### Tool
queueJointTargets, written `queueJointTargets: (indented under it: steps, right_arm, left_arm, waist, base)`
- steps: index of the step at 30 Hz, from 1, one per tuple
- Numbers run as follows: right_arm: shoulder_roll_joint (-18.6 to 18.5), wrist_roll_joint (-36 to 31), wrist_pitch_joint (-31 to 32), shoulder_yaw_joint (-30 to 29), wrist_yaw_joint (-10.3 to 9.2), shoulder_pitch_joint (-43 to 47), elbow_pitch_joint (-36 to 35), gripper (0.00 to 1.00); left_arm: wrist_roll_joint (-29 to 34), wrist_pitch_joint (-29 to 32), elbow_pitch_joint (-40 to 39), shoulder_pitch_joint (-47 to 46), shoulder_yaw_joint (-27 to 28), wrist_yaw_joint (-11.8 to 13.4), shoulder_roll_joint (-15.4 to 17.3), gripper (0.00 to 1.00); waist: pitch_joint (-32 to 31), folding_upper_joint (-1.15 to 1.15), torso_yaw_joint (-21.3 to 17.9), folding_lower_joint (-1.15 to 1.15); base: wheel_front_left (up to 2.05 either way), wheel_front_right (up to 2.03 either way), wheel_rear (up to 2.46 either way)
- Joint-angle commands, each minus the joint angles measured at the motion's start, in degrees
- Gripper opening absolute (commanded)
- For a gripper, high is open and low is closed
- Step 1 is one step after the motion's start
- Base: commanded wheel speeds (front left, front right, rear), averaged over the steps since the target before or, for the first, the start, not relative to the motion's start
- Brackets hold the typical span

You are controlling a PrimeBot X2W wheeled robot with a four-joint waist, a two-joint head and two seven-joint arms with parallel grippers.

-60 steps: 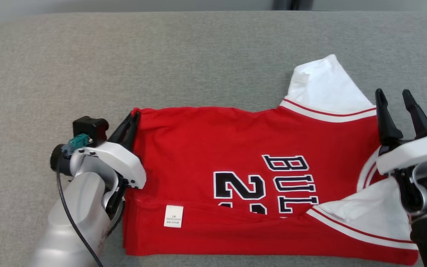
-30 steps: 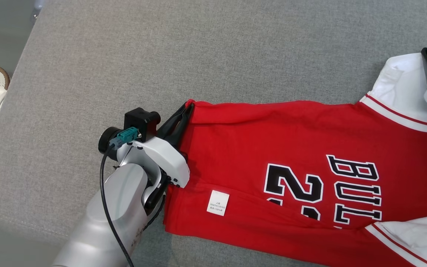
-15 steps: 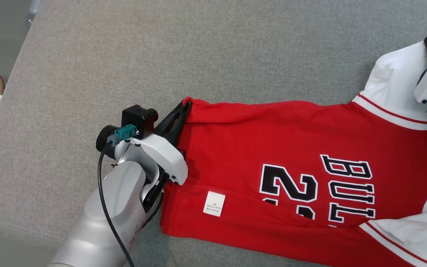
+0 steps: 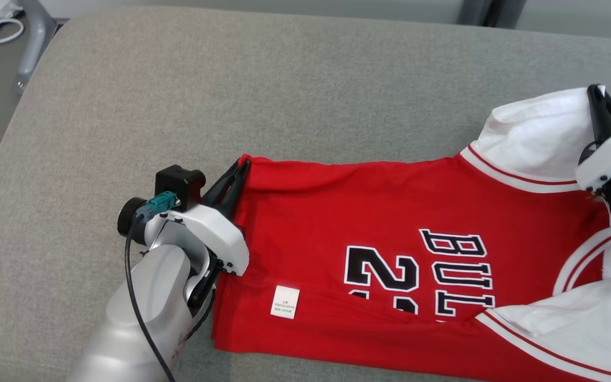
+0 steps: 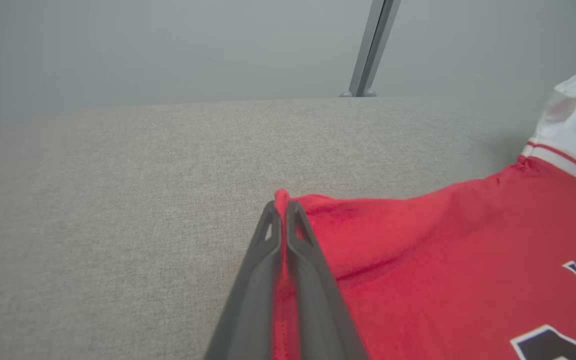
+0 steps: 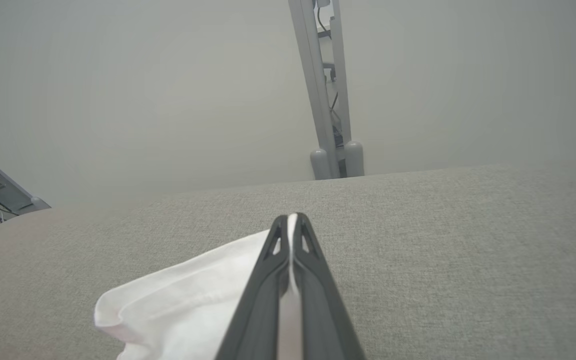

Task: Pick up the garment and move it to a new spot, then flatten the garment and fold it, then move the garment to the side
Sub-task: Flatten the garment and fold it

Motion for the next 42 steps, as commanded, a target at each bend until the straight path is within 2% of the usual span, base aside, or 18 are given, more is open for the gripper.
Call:
queueJointTargets:
  steps: [1, 10, 18, 24, 30, 37, 42]
  right_arm:
    - [-1.1, 1.8, -0.7, 0.5, 0.0, 2.2, -1.8, 0.0]
    - [-4.5, 9.2, -0.6, 2.7, 0.0, 12.0, -10.2, 0.0]
    - [-7.3, 15.2, 3.4, 2.9, 0.0, 20.6, -17.7, 0.0]
    - [-10.7, 20.7, 9.7, 1.9, 0.0, 28.7, -24.7, 0.0]
    - [-13.5, 24.8, 14.9, -0.5, 0.0, 35.0, -30.9, 0.0]
    - [-14.4, 26.3, 20.0, -3.1, 0.0, 39.1, -34.4, 0.0]
    - [-14.0, 26.6, 25.8, -4.8, 0.0, 41.8, -35.6, 0.0]
  left_arm:
    - [0.6, -0.2, 0.1, 1.0, 0.6, -0.1, 0.8, 0.0]
    - [2.6, -0.2, -0.7, 4.3, 3.1, -0.1, 2.0, 0.0]
    - [3.6, -0.2, -1.8, 8.0, 2.2, -0.1, 2.4, 0.0]
    - [1.5, -0.2, -2.4, 10.8, -4.9, -0.1, 4.2, 0.0]
    - [0.0, -0.2, -3.7, 12.5, -7.1, -0.1, 6.5, 0.0]
    - [-1.2, -0.2, -4.5, 13.9, -8.9, -0.1, 8.1, 0.0]
    - [-3.1, -0.1, -5.2, 14.7, -14.1, -0.1, 9.9, 0.0]
  waist:
    - [-1.9, 0.0, -1.5, 0.0]
    - [-6.9, 0.0, -3.3, 0.0]
    - [-10.3, 0.0, -3.3, 0.0]
    - [-12.2, 0.0, -3.1, 0.0]
    - [-12.9, 0.0, -3.2, 0.0]
    - [-13.3, 0.0, -3.2, 0.0]
    - [-13.8, 0.0, -3.1, 0.0]
  base:
    - [0.0, 0.0, 0.0]
    - [0.0, 0.0, 0.0]
    - [0.0, 0.0, 0.0]
    - [0.0, 0.0, 0.0]
    - [0.0, 0.0, 0.0]
    - [0.0, 0.0, 0.0]
    - [0.0, 0.0, 0.0]
